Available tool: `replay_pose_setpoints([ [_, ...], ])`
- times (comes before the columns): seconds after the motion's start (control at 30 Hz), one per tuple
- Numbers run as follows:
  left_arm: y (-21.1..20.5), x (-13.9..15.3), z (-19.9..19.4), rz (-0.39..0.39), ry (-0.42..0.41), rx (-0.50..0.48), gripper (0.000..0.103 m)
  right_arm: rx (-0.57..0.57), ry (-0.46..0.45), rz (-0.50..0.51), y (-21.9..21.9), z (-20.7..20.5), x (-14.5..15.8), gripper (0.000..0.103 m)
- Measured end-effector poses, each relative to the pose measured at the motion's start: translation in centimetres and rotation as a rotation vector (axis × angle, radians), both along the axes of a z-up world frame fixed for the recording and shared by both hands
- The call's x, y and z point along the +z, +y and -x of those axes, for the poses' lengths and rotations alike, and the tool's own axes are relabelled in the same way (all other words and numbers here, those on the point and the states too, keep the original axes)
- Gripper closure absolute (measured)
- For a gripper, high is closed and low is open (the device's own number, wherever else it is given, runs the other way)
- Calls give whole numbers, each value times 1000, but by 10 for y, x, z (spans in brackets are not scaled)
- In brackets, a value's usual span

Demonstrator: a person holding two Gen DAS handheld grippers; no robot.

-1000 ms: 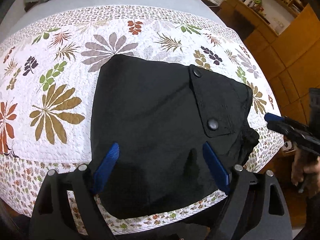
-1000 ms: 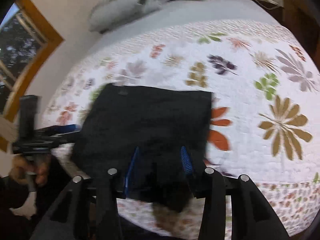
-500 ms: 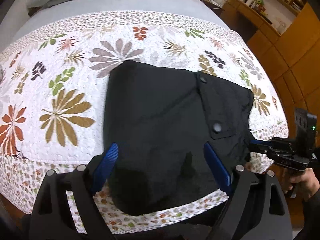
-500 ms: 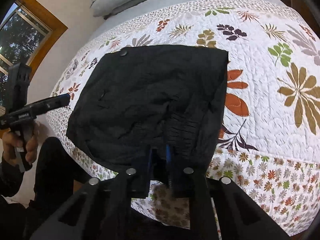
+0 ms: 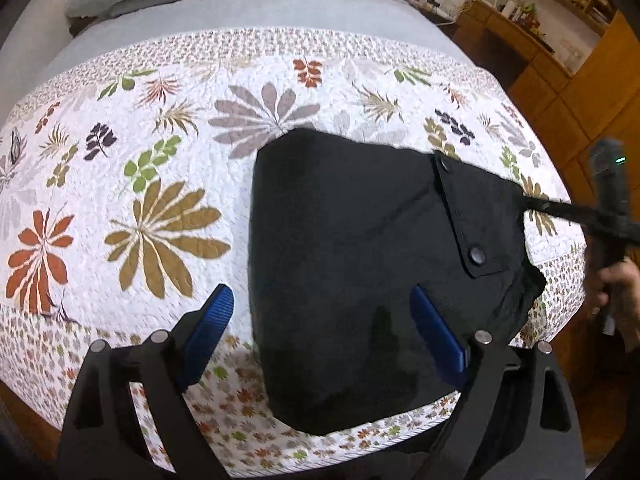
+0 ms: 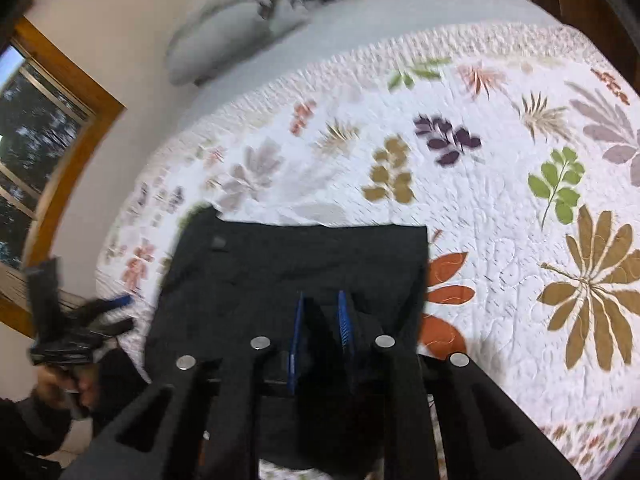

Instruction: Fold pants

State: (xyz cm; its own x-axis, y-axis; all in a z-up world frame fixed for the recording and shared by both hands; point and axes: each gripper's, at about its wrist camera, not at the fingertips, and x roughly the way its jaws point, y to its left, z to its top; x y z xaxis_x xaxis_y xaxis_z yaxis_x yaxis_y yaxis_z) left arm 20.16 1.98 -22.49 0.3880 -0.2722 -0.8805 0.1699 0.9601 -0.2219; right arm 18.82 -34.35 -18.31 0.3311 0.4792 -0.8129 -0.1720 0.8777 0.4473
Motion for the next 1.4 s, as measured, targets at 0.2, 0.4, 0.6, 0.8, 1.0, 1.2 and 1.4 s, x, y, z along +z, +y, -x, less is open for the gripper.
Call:
replay_pose_setpoints([
  [0.2,34,-13,-21,138,44,43,13,-39,59,-99,-19,1,-14,82],
  [0.4,77,-41,-39,415,207,126,12,-153,73,-211,-49,35,4,11],
  [0.6,91,-61,-38,656,348,132,11,-263,219,-379,-76,80,-9,4],
  [0.8,91,-77,-39,721,408,121,10,-280,271,-483,-82,99,-17,4],
  [1.0,99,-98,-41,781,429,159,10,-207,288,-544,-79,90,-35,4],
  [1.2,103,-106,-50,799,440,163,10,-181,337,-529,-75,66,-61,4],
  [1.4,94,-118,-62,819,455,103,10,-144,354,-545,-65,49,-77,4],
])
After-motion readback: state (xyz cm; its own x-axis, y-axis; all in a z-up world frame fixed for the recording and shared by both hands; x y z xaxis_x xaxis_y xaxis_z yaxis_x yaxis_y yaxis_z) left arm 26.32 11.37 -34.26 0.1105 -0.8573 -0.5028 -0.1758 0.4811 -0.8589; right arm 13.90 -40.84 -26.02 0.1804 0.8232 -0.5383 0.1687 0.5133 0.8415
